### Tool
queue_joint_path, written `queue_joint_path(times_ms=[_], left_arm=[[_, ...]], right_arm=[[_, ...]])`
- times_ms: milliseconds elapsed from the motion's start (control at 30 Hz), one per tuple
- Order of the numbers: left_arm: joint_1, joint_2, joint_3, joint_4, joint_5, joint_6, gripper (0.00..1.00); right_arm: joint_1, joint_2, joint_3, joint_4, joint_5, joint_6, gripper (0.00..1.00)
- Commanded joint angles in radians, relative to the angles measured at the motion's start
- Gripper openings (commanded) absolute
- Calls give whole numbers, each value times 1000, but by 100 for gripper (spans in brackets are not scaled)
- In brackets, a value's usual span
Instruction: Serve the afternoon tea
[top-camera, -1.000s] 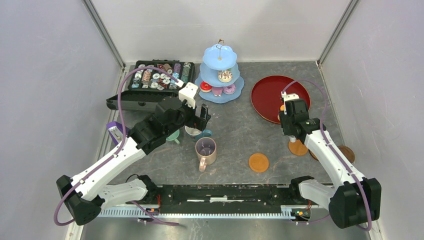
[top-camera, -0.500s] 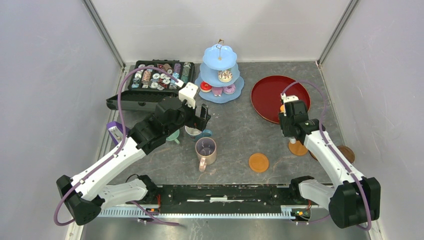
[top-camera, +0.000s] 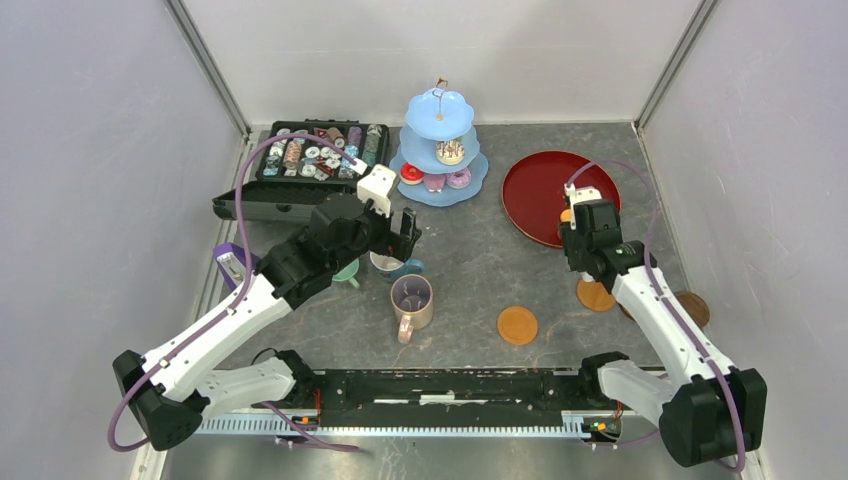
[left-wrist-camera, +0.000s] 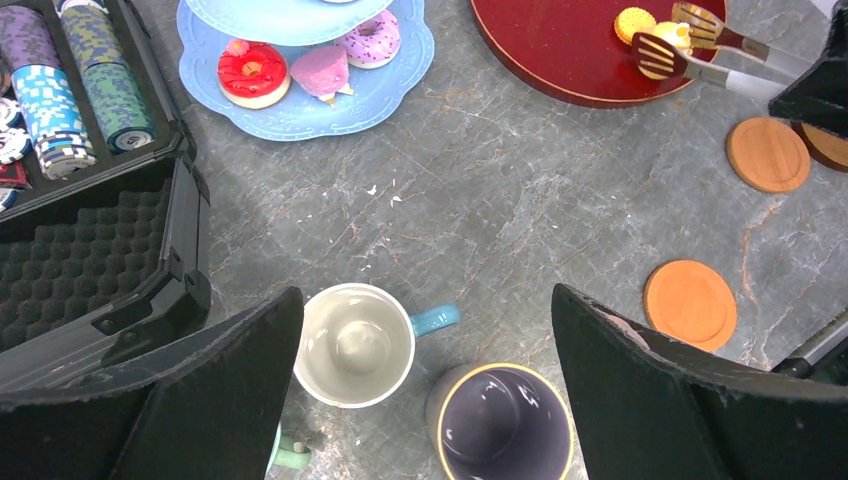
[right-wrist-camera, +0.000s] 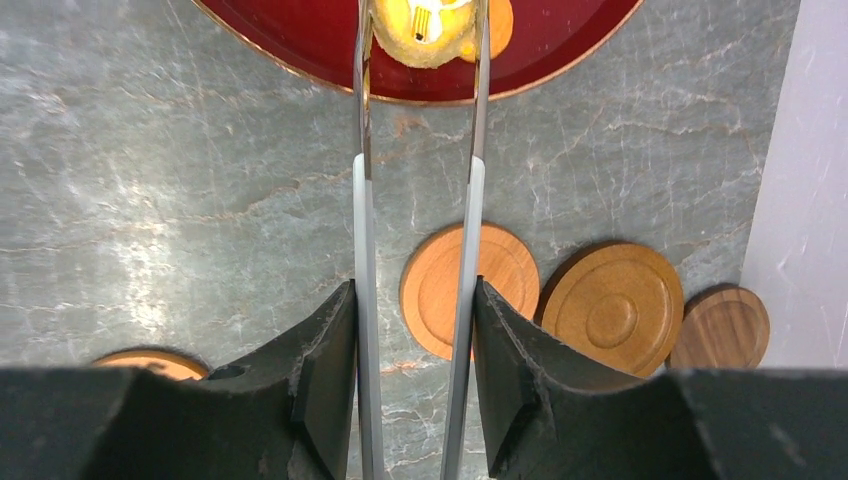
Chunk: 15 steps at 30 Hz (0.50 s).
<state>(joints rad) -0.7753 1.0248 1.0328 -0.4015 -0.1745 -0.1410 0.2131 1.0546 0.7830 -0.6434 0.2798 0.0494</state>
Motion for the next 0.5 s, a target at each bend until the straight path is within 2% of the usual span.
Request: queue_joint_path(times_ms=[0,100,300,467], left_arm=[[2,-22,4,39,-46,-31,100],[4,-53,-7,47,-122,-36,100],[11,-144,-51,85,-336,-75,100],[14,-210,-92,131,-390,-66,100]], right_arm=[[-5,-34,93,97,-49,-28,23],[-5,-23,133,133,-136,-23,21],[21,33,195,284,-437,62,21],[143,147,285,383,-469,127,21]])
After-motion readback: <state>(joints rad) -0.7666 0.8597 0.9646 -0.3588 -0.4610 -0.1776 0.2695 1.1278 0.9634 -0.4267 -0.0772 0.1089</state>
